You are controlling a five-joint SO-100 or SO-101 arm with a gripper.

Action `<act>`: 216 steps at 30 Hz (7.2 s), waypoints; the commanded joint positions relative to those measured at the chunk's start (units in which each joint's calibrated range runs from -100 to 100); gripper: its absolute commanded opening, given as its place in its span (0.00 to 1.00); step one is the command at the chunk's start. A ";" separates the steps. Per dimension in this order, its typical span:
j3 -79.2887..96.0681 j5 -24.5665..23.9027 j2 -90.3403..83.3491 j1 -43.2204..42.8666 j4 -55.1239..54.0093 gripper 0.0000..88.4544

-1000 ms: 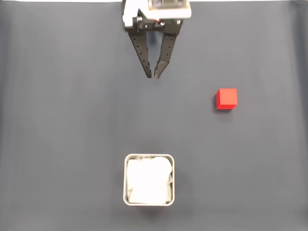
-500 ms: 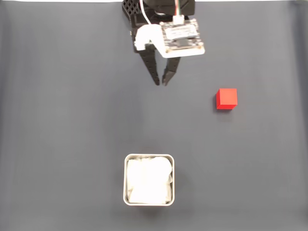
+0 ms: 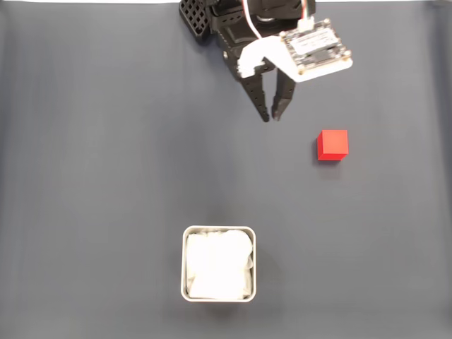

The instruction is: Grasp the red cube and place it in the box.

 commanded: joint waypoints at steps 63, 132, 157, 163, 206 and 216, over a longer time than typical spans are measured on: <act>18.63 4.84 10.11 -15.02 -25.77 0.30; 13.52 0.63 30.04 -15.02 -36.67 0.34; 13.52 1.37 29.44 -16.93 -36.26 0.35; 14.34 1.61 28.14 -17.08 -35.60 0.35; 14.62 2.78 30.48 -12.32 -37.41 0.38; 14.71 2.83 32.21 -13.53 -39.29 0.40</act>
